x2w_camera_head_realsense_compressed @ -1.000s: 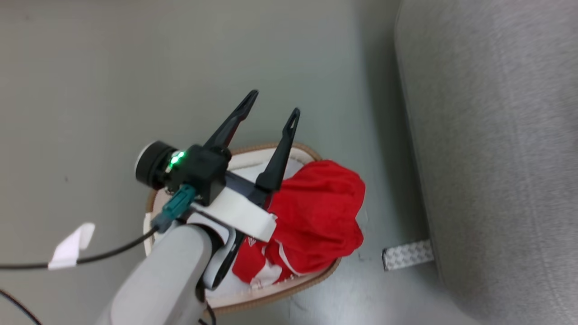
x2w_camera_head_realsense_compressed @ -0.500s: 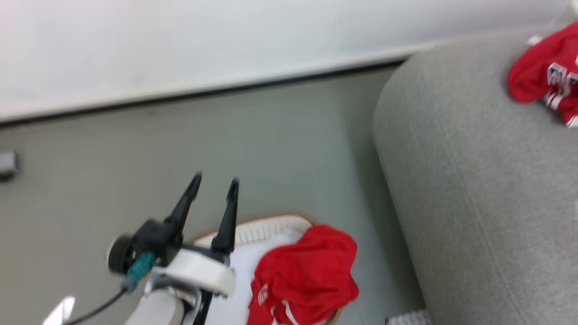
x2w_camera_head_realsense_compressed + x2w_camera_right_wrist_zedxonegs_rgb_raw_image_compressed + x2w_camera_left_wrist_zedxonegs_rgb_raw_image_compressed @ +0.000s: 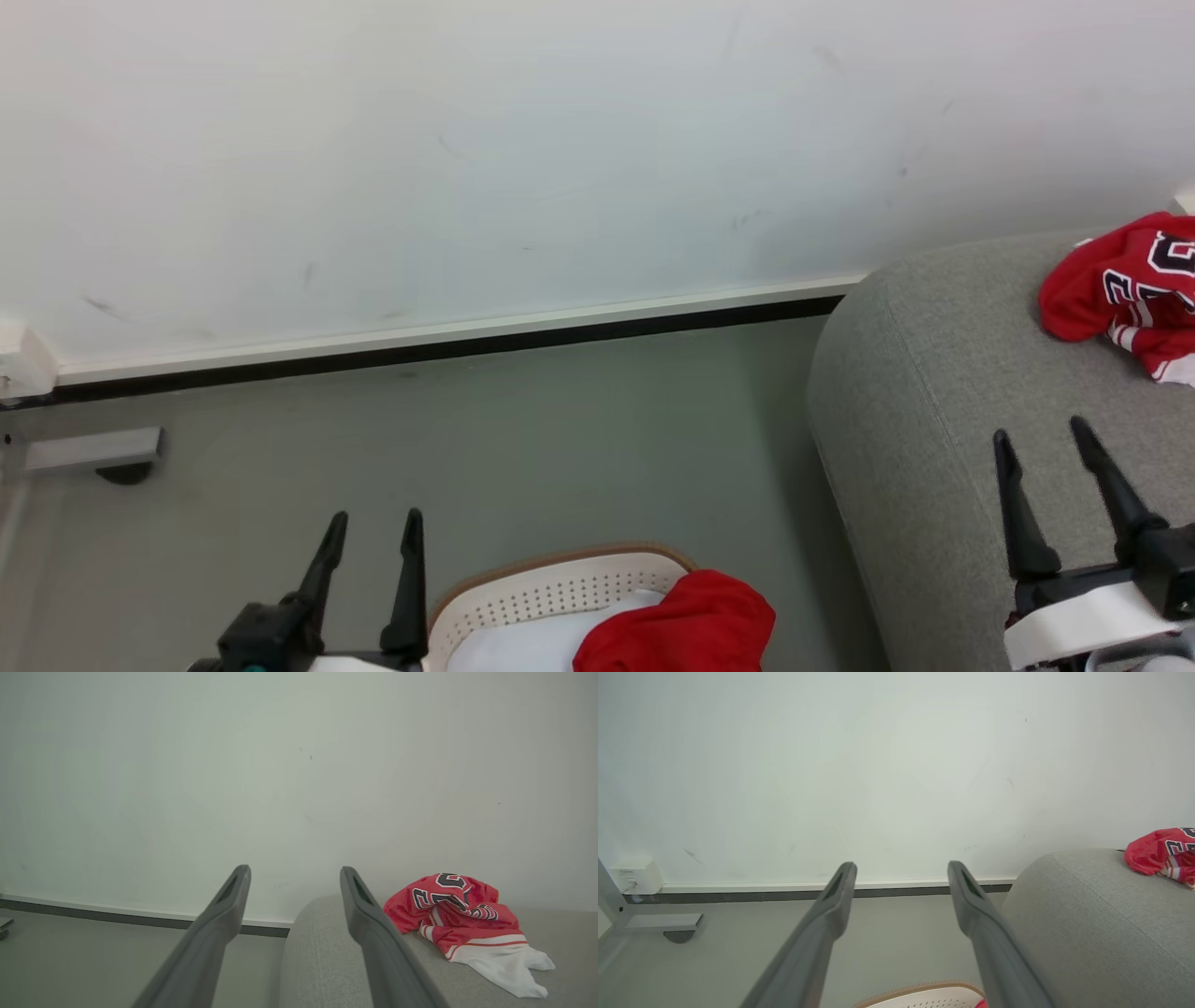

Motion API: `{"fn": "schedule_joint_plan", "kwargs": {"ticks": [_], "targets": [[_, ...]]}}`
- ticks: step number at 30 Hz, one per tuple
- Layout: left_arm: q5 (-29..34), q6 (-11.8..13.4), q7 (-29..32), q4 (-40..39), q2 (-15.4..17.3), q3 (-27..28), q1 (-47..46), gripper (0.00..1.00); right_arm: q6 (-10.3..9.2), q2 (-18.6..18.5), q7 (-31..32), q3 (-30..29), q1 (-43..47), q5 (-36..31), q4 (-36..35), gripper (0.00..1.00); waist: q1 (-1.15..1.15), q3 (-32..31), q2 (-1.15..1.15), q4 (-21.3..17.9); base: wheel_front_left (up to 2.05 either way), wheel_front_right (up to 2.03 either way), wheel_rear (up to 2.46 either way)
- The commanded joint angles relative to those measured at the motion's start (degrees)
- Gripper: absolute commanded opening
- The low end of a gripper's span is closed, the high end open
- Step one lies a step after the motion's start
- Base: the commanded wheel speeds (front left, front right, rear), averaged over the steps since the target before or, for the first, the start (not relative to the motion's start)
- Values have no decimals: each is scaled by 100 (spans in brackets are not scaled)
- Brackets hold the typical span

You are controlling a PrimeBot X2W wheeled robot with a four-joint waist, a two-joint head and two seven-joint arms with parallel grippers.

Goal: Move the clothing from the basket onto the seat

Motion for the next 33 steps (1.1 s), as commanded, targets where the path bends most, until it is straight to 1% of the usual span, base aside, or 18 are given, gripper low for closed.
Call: {"fn": "schedule_joint_plan", "kwargs": {"ticks": [1,4,8,14,23,28,33], "targets": [[84,-26,-1,-23,-9,55,113,100,-12,25,-11,26,100,-35,-28,100,2,-102,0,98,0,0,0],[213,-106,-2,-56,-139,214,350,100,-12,215,-11,109,381,-90,-55,100,2,-193,0,171,0,0,0],[333,-233,-2,-106,-295,446,633,100,-12,430,-11,80,652,-122,-72,100,2,-304,0,236,0,0,0],[538,-418,-2,-96,-469,689,793,100,-13,596,-11,117,830,-194,-60,100,2,-346,0,314,0,0,0],[694,-624,-2,-102,-613,947,727,100,-13,626,-11,100,738,-226,-36,100,2,-303,0,302,0,0,0],[768,-717,-3,-147,-660,991,639,100,-13,587,-11,81,631,-199,-63,100,2,-205,0,179,0,0,0],[905,-919,-3,-30,-669,861,368,100,-13,516,-11,27,484,-183,-129,100,2,-23,0,-28,0,0,0]]}}
